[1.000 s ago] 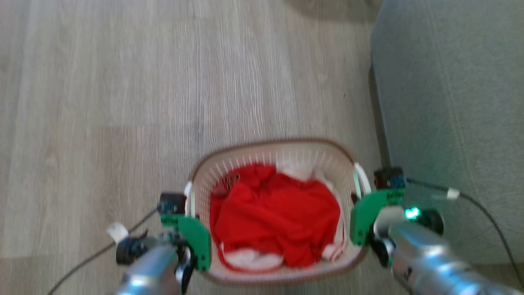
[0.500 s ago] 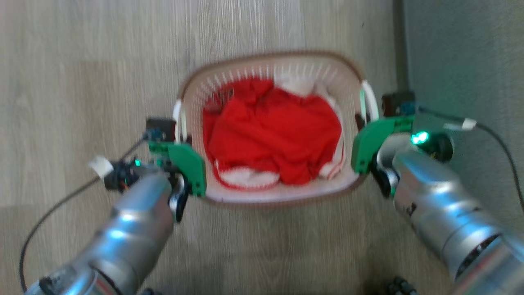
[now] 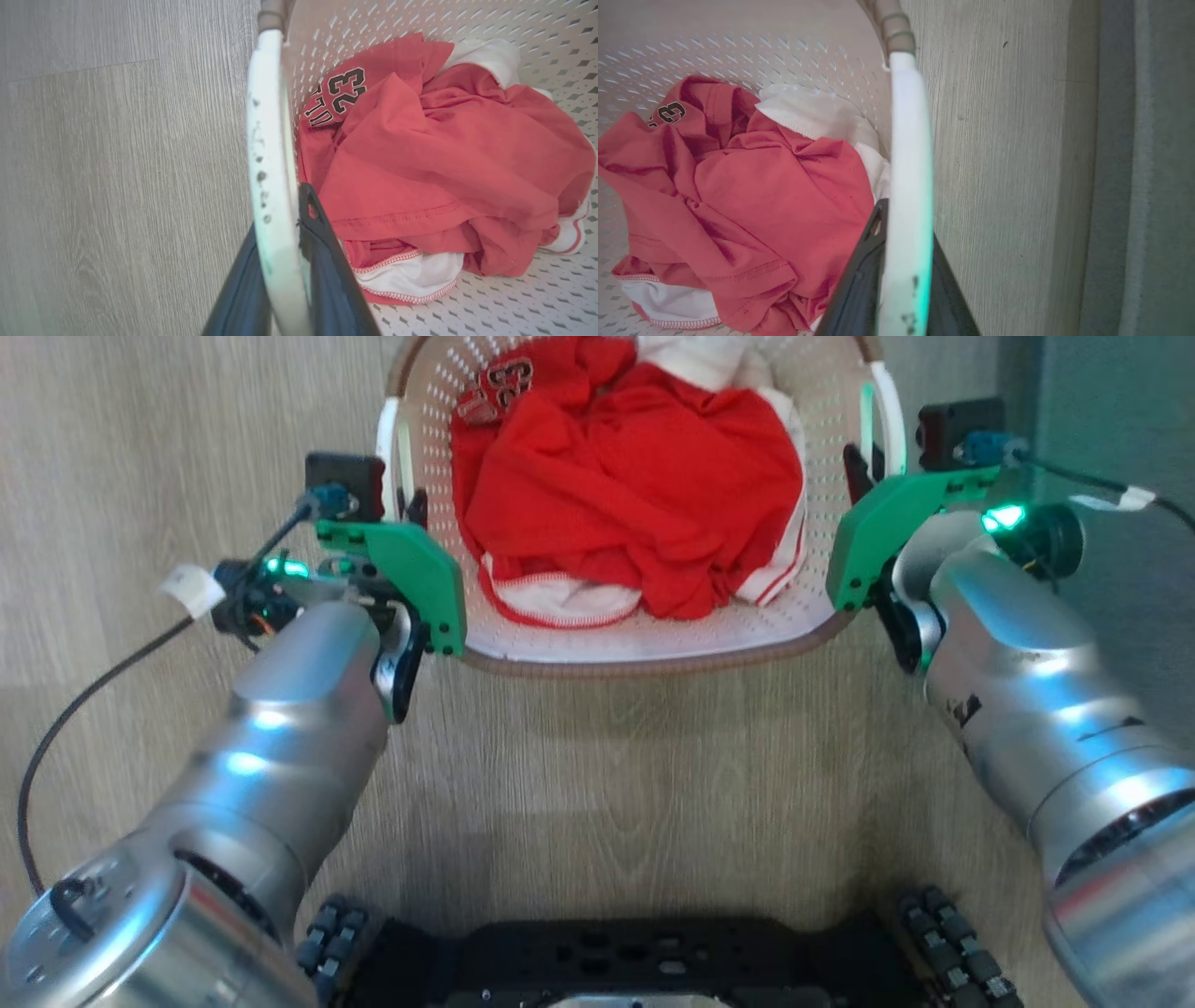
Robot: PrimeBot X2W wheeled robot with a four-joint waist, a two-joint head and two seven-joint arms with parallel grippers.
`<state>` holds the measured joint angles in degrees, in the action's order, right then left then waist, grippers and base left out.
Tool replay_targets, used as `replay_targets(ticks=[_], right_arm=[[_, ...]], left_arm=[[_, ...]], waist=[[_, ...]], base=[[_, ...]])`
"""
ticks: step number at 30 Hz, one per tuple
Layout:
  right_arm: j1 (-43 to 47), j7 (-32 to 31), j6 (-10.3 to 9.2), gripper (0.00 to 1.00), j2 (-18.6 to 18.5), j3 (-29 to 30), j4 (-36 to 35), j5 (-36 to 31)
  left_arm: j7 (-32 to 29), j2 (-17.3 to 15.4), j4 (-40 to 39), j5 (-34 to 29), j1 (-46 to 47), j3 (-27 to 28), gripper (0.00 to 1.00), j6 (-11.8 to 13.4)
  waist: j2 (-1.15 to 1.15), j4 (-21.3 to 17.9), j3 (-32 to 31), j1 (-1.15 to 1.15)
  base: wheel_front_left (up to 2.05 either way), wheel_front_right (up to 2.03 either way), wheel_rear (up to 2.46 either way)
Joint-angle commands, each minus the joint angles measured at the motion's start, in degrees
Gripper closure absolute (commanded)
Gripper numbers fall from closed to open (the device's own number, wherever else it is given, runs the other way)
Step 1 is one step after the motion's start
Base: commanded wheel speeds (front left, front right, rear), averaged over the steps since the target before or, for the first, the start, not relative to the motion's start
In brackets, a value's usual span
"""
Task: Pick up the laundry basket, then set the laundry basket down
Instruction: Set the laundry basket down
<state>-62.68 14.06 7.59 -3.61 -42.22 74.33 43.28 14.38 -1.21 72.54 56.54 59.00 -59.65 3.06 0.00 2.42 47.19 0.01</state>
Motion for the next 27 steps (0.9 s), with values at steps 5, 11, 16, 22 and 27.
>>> replay_targets(ticks=[5,11,16,22,27], right_arm=[[0.7,0.9,-0.1,1.0,0.3,3.6,-0.4,-4.6],[1.0,0.9,-0.1,1.0,0.6,8.3,-0.4,-9.4],[1.0,0.9,-0.1,1.0,0.7,11.2,-0.4,-12.3],[1.2,0.9,-0.1,1.0,0.7,11.9,-0.7,-13.1],[1.3,0.9,-0.1,1.0,0.7,11.9,-1.4,-13.3]], left_arm=[[0.6,-1.8,-0.5,-1.9,1.4,1.8,1.0,0.9],[0.6,-1.8,-1.0,-3.3,1.4,2.7,1.0,1.0],[0.6,-1.8,-1.3,-4.4,1.5,3.3,1.0,0.9],[0.6,-1.7,-1.2,-5.4,1.7,3.8,1.0,0.8],[0.6,-1.7,-1.1,-6.3,2.0,4.3,1.0,0.8]], waist=[[0.0,0.4,3.0,-0.01],[0.0,0.3,4.0,-0.01],[0.0,0.5,4.9,-0.01],[0.0,0.7,5.4,-0.01],[0.0,0.5,5.8,-0.01]], base=[[0.0,0.0,0.0],[0.0,0.0,0.0],[0.0,0.0,0.0],[0.0,0.0,0.0],[0.0,0.0,0.0]])
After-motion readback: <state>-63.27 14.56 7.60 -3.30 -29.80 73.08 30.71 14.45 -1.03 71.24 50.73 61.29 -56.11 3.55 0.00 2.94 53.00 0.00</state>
